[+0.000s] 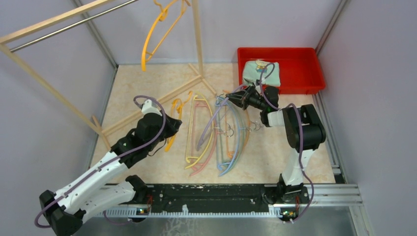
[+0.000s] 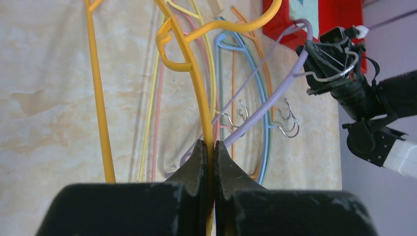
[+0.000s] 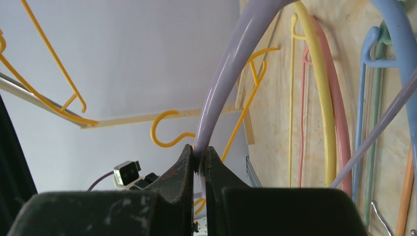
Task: Organize the hangers
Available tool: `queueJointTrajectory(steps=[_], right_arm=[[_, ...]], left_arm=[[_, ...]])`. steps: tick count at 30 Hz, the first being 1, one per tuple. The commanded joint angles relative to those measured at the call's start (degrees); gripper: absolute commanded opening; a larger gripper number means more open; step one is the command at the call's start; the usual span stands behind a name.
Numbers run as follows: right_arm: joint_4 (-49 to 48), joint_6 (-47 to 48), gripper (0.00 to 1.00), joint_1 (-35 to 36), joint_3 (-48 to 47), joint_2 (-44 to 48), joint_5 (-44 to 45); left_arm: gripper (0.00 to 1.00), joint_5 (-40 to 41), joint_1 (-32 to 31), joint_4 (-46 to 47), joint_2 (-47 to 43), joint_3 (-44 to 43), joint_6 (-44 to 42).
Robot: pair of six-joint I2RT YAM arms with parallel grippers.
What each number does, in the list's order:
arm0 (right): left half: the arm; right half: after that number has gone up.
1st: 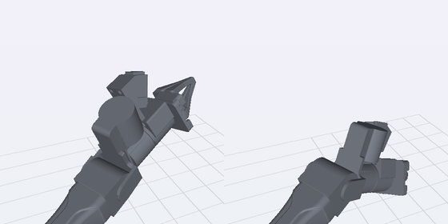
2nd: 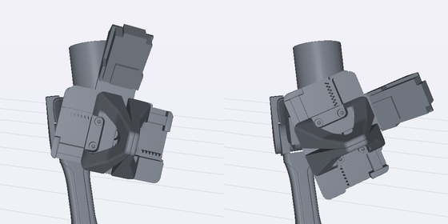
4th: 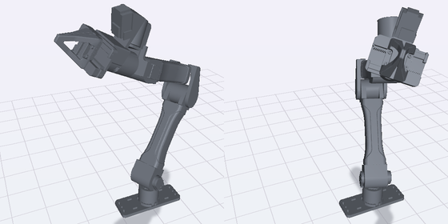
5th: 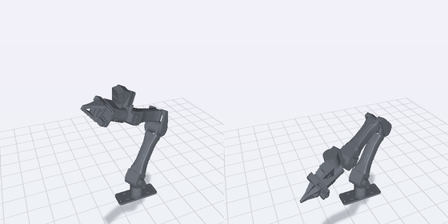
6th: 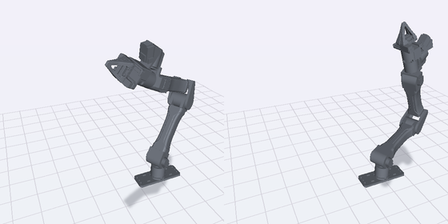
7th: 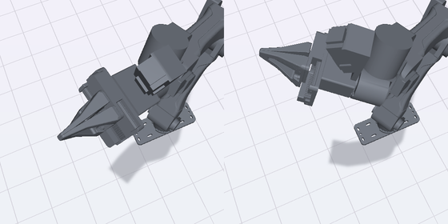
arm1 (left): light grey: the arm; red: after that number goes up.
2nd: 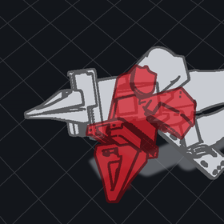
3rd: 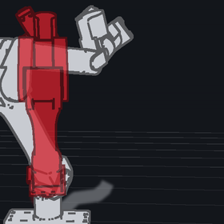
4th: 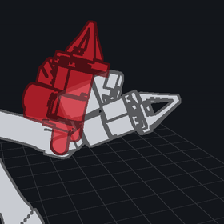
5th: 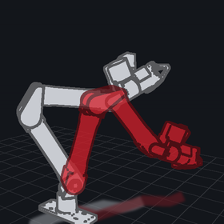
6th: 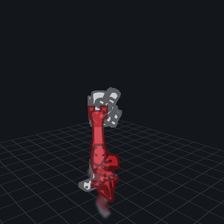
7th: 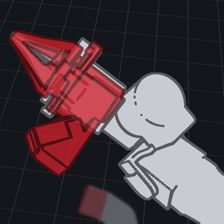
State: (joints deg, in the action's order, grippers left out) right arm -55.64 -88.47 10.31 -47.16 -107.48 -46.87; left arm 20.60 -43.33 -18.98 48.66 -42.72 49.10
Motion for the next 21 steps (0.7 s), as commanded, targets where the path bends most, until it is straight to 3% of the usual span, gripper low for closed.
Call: queueJointTrajectory(steps=[1,9,21], right_arm=[[1.0,4.6,0.00,0.2,-1.7,2.2,-0.1],[-0.9,3.3,0.00,0.2,-1.4,0.7,-0.6],[0.0,3.2,0.00,0.2,-4.0,-1.1,-1.7]], left_arm=[[0.00,8.5,0.1,-6.2,-3.4,-0.8,5.8],[0.00,17.4,0.1,-13.1,-7.8,-4.3,9.2],[0.00,22.4,0.1,-8.2,-12.8,-15.6,-1.4]])
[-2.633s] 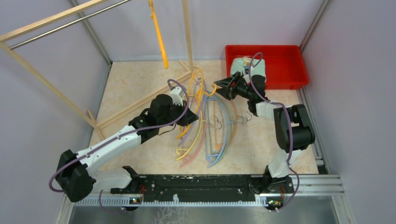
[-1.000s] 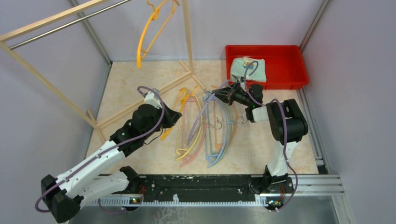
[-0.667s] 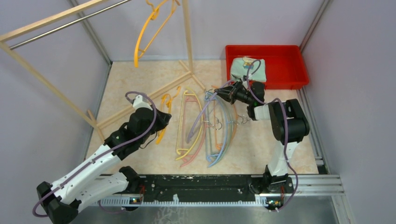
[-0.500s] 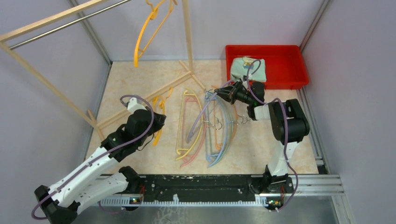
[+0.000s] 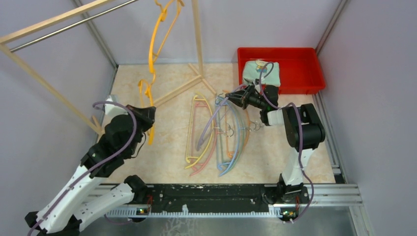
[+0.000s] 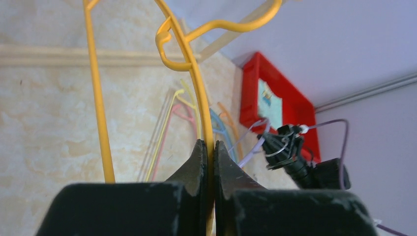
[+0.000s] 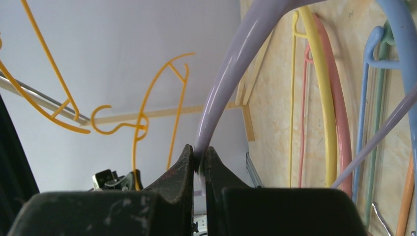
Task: Organize the hangers
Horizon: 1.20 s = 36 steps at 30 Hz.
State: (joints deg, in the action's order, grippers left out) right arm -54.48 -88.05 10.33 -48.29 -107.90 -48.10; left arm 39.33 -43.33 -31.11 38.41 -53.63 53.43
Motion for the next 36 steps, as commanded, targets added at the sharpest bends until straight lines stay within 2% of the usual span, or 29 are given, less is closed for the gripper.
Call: queueJointTrajectory(steps=[1,7,13,17,25,30,36], right_arm=[[-1.0,2.9,0.00,0.2,-3.0,-0.9,-0.6],[-0.7,2.9,0.00,0.2,-3.4,-1.4,-0.4],[-0.8,2.8,0.00,0.2,-3.2,-1.3,-0.2],[-0.6,2.9,0.00,0.2,-3.1,-0.8,-0.2],[-0.2,2.9,0.00,0.2,-2.9,-0.7,-0.3],[-0.2,2.3,0.00,0.2,-3.6,-1.2,-0.5],[1.5,2.4,0.00,0.2,-6.3,-1.8,-0.8]], left_arm=[[0.00,4.0,0.1,4.5,-3.0,-5.8,-6.9],[0.00,4.6,0.1,6.0,-4.6,-10.2,-14.2],[0.00,6.9,0.1,1.4,-5.6,-9.8,-12.1],[0.00,3.5,0.1,10.4,-6.7,-6.8,-16.1],[0.00,-3.3,0.1,25.0,0.3,-11.6,-27.5],[0.00,-2.3,0.1,30.4,3.9,-12.7,-30.3],[0.00,1.0,0.1,34.8,5.3,-11.7,-28.9]])
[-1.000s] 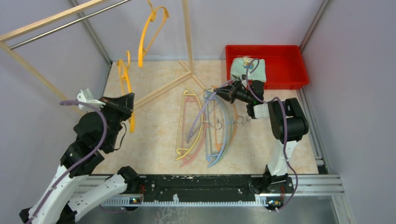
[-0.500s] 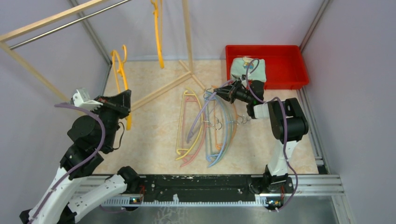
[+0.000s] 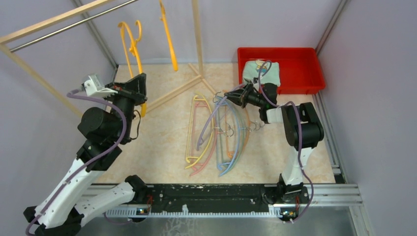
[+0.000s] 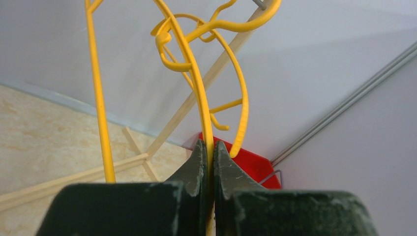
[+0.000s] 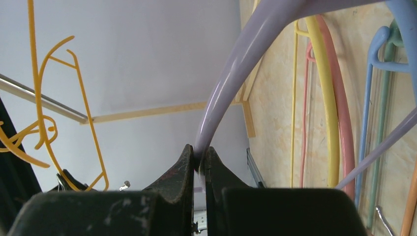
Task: Organize the hangers
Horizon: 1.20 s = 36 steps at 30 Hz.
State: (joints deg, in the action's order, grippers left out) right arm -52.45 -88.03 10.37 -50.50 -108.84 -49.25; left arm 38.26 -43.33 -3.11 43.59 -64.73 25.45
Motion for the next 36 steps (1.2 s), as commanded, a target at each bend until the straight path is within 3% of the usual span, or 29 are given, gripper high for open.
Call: queueJointTrajectory(steps=[1,13,21,36], right_arm=[[-0.2,2.4,0.00,0.1,-4.5,-1.0,0.3],[1.8,2.9,0.00,0.1,-6.4,-1.0,-0.6],[1.0,2.4,0.00,0.2,-6.8,-1.3,-0.9],[-3.3,0.2,0.00,0.1,-5.0,-2.8,-1.5]], left_arm=[[0.00,2.8,0.1,7.2,0.6,-0.8,-0.6],[0.00,4.6,3.0,14.9,6.8,-2.9,-2.9],[0.00,-8.2,16.4,11.5,10.4,-5.0,4.7],[0.00,-17.2,26.3,14.4,13.5,-4.4,8.6]])
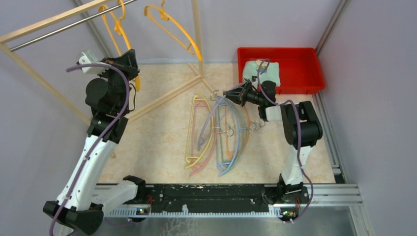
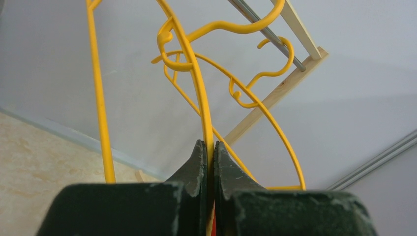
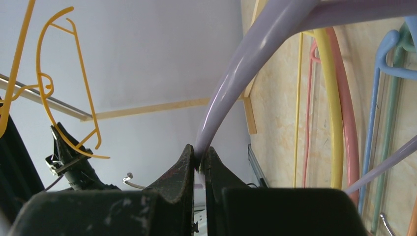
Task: Organize the hangers
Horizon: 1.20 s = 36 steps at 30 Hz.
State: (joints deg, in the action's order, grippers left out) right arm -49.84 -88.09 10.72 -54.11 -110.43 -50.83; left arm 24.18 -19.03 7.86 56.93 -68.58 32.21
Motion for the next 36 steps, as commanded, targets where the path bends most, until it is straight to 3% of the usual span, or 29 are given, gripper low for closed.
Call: queueJointTrajectory(steps=[1,14,25,36], right_arm=[[-6.3,0.0,0.00,-0.2,-1.4,-1.4,0.1],[-7.9,-1.2,0.00,-0.2,-0.7,-2.3,-0.1],[-10.3,-3.1,0.00,-0.3,-0.5,-3.5,0.5],[-11.4,-4.0,0.00,-0.4,-0.5,-3.9,0.6]], left_arm=[[0.00,-3.8,2.7,3.5,0.4,-0.6,2.2],[0.00,-8.0,7.1,0.1,6.1,-4.1,7.2],[0.00,-18.4,7.1,-4.2,17.7,-10.7,11.0],[0.00,-20.3,3.2,-3.1,25.9,-15.8,11.2]])
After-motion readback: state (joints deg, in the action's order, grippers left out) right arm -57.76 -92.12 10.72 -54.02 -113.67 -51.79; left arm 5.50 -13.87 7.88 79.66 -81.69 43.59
